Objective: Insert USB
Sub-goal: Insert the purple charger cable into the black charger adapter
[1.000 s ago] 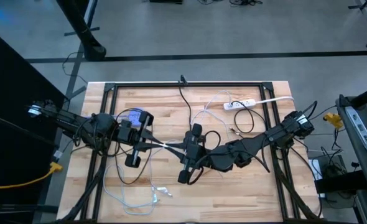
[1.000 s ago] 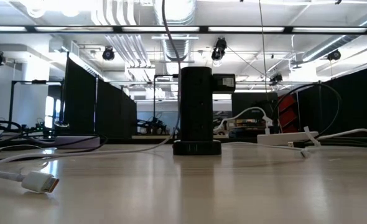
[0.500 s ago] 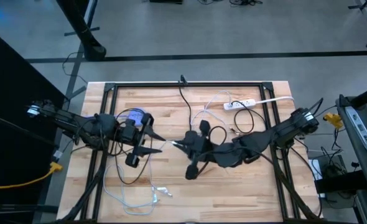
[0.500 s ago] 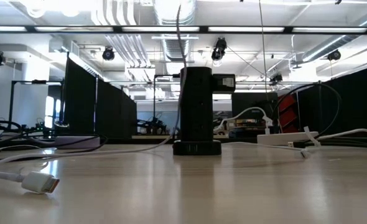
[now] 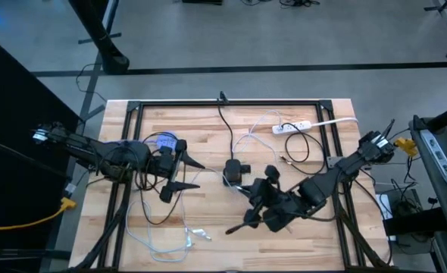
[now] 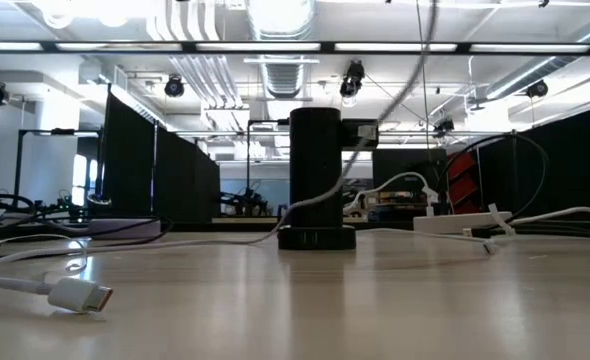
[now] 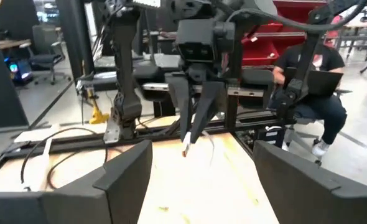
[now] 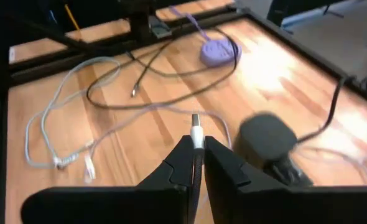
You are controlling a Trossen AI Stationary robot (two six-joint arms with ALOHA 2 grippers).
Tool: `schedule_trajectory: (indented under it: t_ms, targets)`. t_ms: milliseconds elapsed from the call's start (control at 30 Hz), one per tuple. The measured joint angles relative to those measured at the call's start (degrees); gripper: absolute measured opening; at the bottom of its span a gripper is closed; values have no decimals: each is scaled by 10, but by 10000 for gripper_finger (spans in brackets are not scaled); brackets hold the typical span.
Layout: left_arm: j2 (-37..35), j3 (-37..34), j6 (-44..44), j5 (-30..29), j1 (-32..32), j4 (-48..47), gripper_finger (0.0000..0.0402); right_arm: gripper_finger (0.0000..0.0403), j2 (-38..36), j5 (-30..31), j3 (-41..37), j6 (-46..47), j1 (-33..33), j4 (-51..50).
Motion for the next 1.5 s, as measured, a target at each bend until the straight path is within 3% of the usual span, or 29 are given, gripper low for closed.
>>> schedule_trajectory:
  t_ms: [233,267,300,400,600,900,1500]
  targets:
    - [14,0,-36,-3,38,0,240,13,-77,-1,-119,44,6,13]
    - [20,0,-41,2,47,8,234,12,-105,-18,-161,45,6,84]
    - [25,1,-43,-1,51,11,229,12,-125,-21,-184,37,6,46]
    - [43,7,-43,1,61,6,217,12,-178,-33,-249,15,5,129]
    - [99,40,-49,0,74,1,199,12,-270,-45,-355,10,-4,164]
    - [145,77,-43,0,80,-5,180,12,-310,-63,-372,-28,-13,167]
    - [136,82,-40,1,83,-13,172,12,-306,-76,-373,-31,-14,186]
